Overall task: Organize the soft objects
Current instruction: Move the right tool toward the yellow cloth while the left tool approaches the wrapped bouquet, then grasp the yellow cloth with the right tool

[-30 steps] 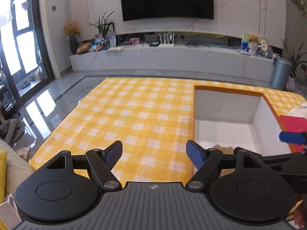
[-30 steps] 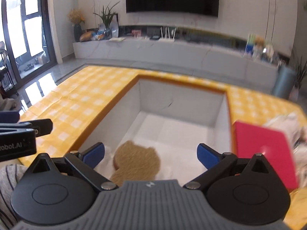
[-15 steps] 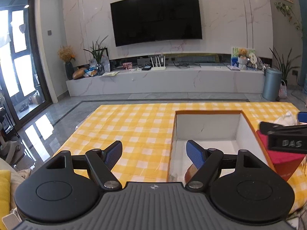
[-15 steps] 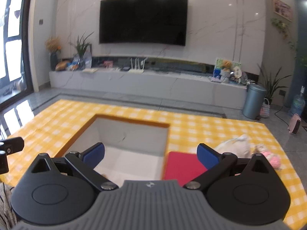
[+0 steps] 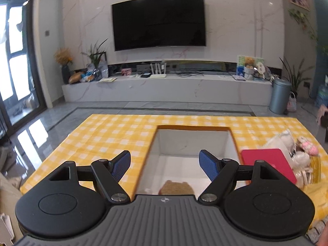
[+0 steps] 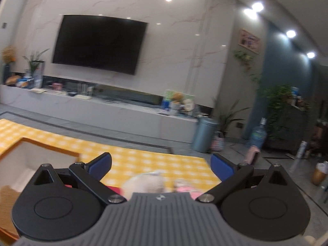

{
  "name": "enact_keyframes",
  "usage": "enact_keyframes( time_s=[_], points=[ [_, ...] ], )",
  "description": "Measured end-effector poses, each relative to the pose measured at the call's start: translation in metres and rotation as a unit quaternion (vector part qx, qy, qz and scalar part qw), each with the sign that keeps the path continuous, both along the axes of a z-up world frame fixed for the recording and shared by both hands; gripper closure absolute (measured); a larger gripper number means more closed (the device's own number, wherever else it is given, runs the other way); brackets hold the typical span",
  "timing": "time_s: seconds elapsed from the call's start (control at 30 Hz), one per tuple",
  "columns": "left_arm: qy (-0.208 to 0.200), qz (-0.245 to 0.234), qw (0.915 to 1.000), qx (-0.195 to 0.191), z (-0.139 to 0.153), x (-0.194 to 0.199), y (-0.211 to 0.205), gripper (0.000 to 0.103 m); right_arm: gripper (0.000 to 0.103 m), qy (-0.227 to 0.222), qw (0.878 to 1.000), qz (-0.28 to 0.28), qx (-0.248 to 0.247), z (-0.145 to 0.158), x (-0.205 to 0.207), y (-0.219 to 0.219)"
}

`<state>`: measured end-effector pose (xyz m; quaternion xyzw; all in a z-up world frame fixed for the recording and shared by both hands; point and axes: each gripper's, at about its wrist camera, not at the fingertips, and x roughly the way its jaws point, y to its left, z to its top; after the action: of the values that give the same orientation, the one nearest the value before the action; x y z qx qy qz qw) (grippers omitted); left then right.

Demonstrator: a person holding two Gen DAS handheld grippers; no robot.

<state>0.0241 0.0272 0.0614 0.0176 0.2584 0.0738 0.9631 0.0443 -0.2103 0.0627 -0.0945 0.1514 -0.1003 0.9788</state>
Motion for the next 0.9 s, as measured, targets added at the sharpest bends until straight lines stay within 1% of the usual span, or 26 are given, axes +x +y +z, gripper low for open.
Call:
enact_keyframes(
  time_s=[0.07,0.17,0.23,0.3,0.43,0.53,0.6,0.7,0.8,0.83,0.9],
  points=[
    [0.004,-0.022,0.9997,0.001,0.0,0.0,-0.015,0.014,0.002,-0.001,1.0,-0.022,0.008,-0.001,-0.002,-0.018],
    [0.031,-0.088,0.9953,-0.025,-0.003,0.004,-0.043,0.014,0.002,0.007,0.998,-0.054,0.017,-0.007,-0.001,-0.038],
    [0.043,-0.132,0.9899,-0.028,-0.006,0.004,-0.064,0.014,0.003,0.014,0.998,-0.068,0.009,-0.014,0.002,-0.046],
    [0.047,-0.167,0.9846,-0.021,-0.009,0.001,-0.089,0.014,0.002,0.025,0.996,-0.086,0.013,-0.021,0.006,-0.057],
    [0.071,-0.225,0.9717,0.002,-0.023,0.006,-0.13,0.014,0.003,0.068,0.989,-0.121,0.047,-0.041,0.021,-0.084],
    [0.098,-0.261,0.9603,0.012,-0.034,0.015,-0.155,0.014,0.003,0.106,0.985,-0.113,0.077,-0.057,0.028,-0.101],
    [0.114,-0.277,0.9537,0.024,-0.041,0.022,-0.17,0.014,0.003,0.13,0.982,-0.107,0.089,-0.071,0.034,-0.11],
    [0.129,-0.287,0.9482,0.046,-0.051,0.029,-0.189,0.014,0.003,0.177,0.971,-0.118,0.105,-0.095,0.04,-0.12],
    [0.131,-0.296,0.9414,0.094,-0.057,0.037,-0.204,0.014,0.003,0.213,0.963,-0.12,0.114,-0.119,0.048,-0.126],
    [0.132,-0.293,0.9407,0.109,-0.058,0.04,-0.207,0.014,0.003,0.225,0.959,-0.121,0.123,-0.127,0.051,-0.128],
    [0.138,-0.275,0.9441,0.118,-0.06,0.051,-0.21,0.014,0.003,0.258,0.945,-0.122,0.161,-0.141,0.059,-0.135]
  ],
)
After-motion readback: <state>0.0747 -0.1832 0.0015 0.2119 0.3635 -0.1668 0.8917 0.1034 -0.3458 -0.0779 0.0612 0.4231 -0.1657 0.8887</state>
